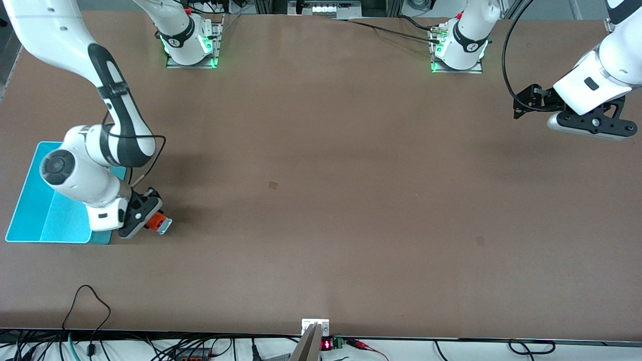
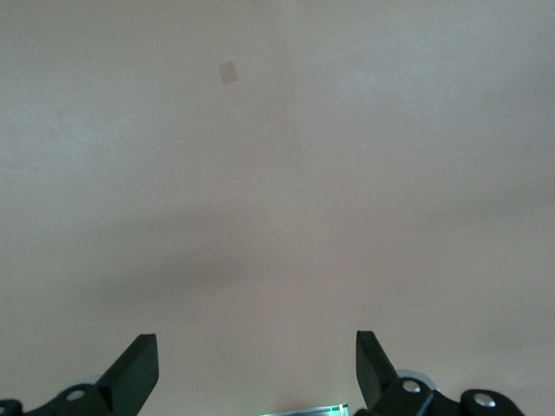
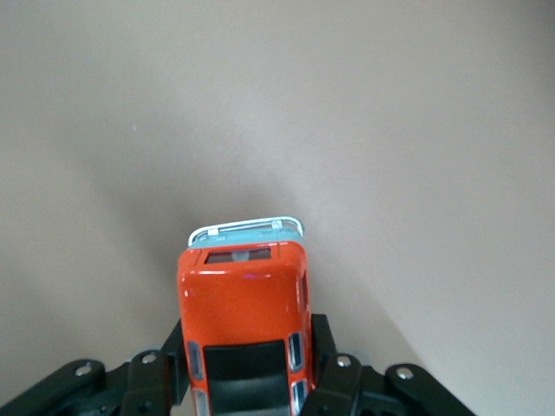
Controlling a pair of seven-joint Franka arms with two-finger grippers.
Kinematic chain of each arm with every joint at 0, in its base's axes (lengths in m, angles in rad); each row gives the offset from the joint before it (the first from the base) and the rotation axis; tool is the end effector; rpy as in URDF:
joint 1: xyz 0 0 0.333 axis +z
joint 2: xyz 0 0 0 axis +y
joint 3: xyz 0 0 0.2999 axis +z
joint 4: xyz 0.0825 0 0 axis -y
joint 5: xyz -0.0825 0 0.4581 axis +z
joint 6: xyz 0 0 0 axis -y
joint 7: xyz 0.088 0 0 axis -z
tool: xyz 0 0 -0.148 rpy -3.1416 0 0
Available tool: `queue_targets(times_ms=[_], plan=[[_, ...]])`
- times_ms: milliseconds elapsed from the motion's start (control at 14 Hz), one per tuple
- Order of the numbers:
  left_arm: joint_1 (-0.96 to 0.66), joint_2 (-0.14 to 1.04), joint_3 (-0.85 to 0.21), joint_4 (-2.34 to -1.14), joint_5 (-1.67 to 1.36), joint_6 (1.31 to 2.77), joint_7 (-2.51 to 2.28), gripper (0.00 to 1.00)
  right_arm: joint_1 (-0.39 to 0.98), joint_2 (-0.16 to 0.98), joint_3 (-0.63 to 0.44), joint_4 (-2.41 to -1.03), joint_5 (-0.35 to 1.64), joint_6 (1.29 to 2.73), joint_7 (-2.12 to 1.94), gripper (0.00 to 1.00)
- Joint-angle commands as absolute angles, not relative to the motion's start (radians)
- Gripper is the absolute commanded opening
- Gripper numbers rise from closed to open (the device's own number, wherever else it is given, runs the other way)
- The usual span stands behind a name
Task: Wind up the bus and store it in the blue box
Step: 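Lift the bus with the right gripper and carry it over the box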
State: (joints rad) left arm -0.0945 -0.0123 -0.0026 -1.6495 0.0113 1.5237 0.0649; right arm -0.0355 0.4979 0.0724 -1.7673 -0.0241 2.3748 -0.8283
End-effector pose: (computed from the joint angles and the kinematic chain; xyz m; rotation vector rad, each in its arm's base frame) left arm 0.6093 -0.0576 0.5288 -3.1132 0.2529 0.1771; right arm 0.7240 0.0243 0.1907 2.8191 1.3116 0.1693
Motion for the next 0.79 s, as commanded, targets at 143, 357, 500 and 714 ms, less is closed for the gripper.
queue_targets(times_ms=[143, 357, 500, 714], plan=[[-0.080, 0.009, -0.005, -1.612, 0.003, 1.496, 0.060, 1.00, -0.046, 0.404, -0.026, -1.787, -0.006, 2.269, -0.539, 0.00], [-0.080, 0.012, -0.005, -1.612, 0.002, 1.503, 0.060, 1.00, -0.048, 0.387, -0.138, -1.793, -0.003, 2.227, -0.477, 0.00], [-0.081, 0.017, -0.006, -1.597, 0.003, 1.505, 0.060, 1.00, -0.048, 0.391, -0.198, -1.792, -0.003, 2.229, -0.459, 0.00], [-0.080, 0.018, -0.009, -1.598, 0.000, 1.508, 0.058, 1.00, -0.066, 0.435, -0.245, -1.787, 0.032, 2.246, -0.421, 0.00]])
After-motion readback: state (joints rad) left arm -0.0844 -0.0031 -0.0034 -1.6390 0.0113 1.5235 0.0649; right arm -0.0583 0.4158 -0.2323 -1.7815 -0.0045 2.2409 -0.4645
